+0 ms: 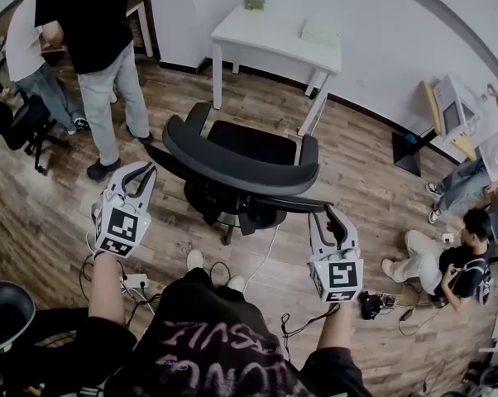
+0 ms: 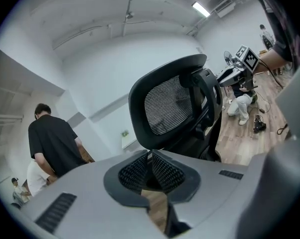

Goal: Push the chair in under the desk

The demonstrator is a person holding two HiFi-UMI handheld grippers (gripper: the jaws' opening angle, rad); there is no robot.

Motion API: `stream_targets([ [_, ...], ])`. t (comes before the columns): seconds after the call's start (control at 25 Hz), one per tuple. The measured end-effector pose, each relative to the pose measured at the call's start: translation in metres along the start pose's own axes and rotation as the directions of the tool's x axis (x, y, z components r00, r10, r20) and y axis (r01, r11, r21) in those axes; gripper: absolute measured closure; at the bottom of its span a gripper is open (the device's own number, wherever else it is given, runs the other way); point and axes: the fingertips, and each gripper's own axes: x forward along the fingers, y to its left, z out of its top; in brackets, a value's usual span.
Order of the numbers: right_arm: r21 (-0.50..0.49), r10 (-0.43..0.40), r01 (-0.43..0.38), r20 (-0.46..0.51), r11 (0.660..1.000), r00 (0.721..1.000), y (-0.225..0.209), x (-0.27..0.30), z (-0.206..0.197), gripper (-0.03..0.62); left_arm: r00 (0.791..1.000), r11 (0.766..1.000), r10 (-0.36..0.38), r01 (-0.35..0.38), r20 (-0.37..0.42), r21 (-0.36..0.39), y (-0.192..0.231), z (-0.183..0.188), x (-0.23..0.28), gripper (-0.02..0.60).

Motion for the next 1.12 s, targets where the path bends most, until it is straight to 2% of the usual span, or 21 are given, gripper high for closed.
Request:
stream_targets([
  [0.12, -0.025, 0.029, -0.029, -0.024, 0.999, 0.999, 0.003, 0.003, -0.002, 0.451, 1.0, 1.0, -0.018, 0.018, -0.015, 0.019, 0.0, -0.004, 0.006, 0.509],
  [0.32, -0.173, 0.07, -0.091, -0.127, 0.981, 0.989, 0.012, 0.012, -0.012, 0.421, 0.994, 0.986, -0.09, 0.098, -0.059, 0.138, -0.005, -0.015, 0.019, 0.467],
  [0.52, -0.267, 0.079, -0.129, -0.19, 0.955, 0.979, 0.015, 0.021, -0.014, 0.374, 0.981, 0.949, -0.154, 0.18, -0.118, 0.259, -0.01, -0.019, 0.035, 0.409],
  [0.76, -0.352, 0.069, -0.164, -0.267, 0.922, 0.961, 0.019, 0.033, -0.025, 0.352, 0.967, 0.903, -0.183, 0.237, -0.177, 0.358, -0.012, -0.025, 0.051, 0.388],
  [0.92, -0.408, 0.044, -0.173, -0.306, 0.896, 0.951, 0.017, 0.041, -0.031, 0.345, 0.959, 0.876, -0.195, 0.264, -0.204, 0.405, -0.015, -0.03, 0.062, 0.376],
  [1.12, -0.424, 0.06, -0.215, -0.349, 0.88, 0.935, 0.024, 0.05, -0.039, 0.344, 0.948, 0.846, -0.226, 0.305, -0.224, 0.437, -0.017, -0.034, 0.064, 0.369],
])
